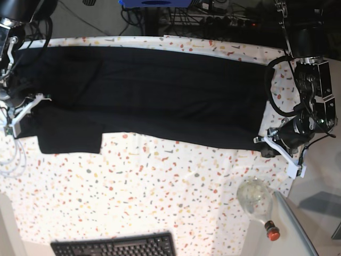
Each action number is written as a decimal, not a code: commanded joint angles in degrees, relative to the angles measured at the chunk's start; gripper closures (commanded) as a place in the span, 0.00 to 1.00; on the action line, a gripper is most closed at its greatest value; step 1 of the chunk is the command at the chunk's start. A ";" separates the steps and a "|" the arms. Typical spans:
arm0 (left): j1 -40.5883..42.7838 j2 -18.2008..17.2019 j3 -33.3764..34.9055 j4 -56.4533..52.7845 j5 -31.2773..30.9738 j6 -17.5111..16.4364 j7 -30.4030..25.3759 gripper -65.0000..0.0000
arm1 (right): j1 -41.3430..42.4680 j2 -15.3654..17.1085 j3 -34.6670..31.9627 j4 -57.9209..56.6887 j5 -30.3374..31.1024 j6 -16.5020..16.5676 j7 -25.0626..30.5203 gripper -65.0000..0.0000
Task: Layout the t-shirt on the table in an organized manner, then fold the t-shirt properly
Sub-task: 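Lay the folded hem down and release with both grippers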
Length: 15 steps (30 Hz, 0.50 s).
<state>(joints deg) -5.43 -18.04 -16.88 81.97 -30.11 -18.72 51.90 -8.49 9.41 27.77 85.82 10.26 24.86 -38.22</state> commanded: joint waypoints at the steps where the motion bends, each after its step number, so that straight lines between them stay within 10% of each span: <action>1: -0.85 -0.81 -0.30 0.97 -0.27 -0.22 -1.04 1.00 | 0.36 0.66 0.41 0.99 0.51 -0.20 0.99 1.00; 15: 5.91 -1.08 -0.04 0.97 0.09 -0.40 -1.57 1.00 | 0.54 0.57 0.05 -6.04 0.51 -0.20 1.34 1.00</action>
<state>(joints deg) 1.30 -18.20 -16.67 81.97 -29.19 -18.92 51.66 -8.47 9.15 27.68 79.05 10.31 24.86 -37.67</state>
